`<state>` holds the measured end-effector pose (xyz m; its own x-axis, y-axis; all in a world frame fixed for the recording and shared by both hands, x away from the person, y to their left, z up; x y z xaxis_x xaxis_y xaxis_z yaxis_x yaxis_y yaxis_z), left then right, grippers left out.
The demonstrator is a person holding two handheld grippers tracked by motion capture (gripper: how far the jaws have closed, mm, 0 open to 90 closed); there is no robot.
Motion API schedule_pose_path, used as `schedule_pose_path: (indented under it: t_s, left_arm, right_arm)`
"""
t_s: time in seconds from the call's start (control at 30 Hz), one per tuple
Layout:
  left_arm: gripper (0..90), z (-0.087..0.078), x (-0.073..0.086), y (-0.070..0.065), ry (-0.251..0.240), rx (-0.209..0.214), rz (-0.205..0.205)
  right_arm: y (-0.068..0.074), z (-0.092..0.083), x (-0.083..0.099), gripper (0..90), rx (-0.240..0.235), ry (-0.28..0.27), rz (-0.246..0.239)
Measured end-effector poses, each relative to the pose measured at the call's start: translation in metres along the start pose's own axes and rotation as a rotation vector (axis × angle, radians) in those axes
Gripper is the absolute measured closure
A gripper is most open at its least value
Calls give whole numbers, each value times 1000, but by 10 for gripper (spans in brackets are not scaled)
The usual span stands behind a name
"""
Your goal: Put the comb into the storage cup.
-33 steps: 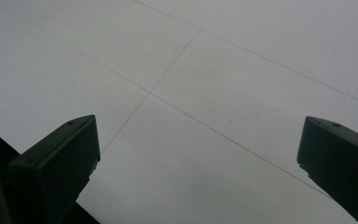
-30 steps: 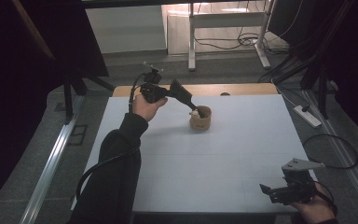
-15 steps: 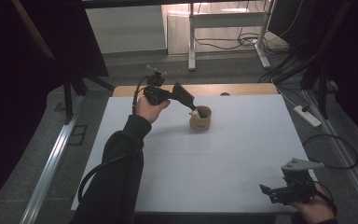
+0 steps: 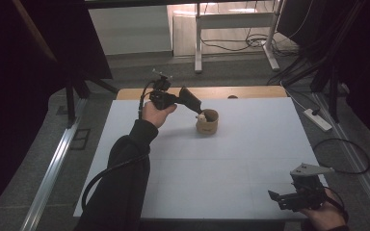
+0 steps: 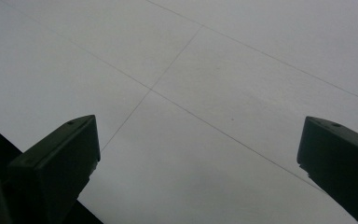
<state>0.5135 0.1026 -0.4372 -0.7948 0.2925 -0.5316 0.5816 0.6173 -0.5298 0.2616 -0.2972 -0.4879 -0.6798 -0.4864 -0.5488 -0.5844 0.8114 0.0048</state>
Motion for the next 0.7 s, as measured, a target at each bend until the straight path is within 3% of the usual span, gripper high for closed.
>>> schedule_pose_path:
  t_s: [0.2, 0.43, 0.7]
  left_arm:
    - [825, 0, 3, 3, -6, 11, -5]
    - [817, 0, 4, 2, -10, -5, 15]
    - [708, -1, 7, 6, -20, -40, 26]
  right_arm:
    - [0, 0, 0, 0, 0, 0, 0]
    - [0, 0, 0, 0, 1, 0, -1]
    - [0, 0, 0, 0, 2, -1, -1]
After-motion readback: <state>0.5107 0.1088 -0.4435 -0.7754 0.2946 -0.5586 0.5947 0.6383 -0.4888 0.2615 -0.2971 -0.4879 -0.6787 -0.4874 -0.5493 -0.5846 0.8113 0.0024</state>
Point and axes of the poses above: each handheld gripper's, and its own axes: z roughly forward along the jaws, x roughly out of its underside, y roughly to its left, the point moved 4 cm from there along z, roughly forward along the jaws, and after that the axes turned 7 degrees about y, right-handed, at the moved point
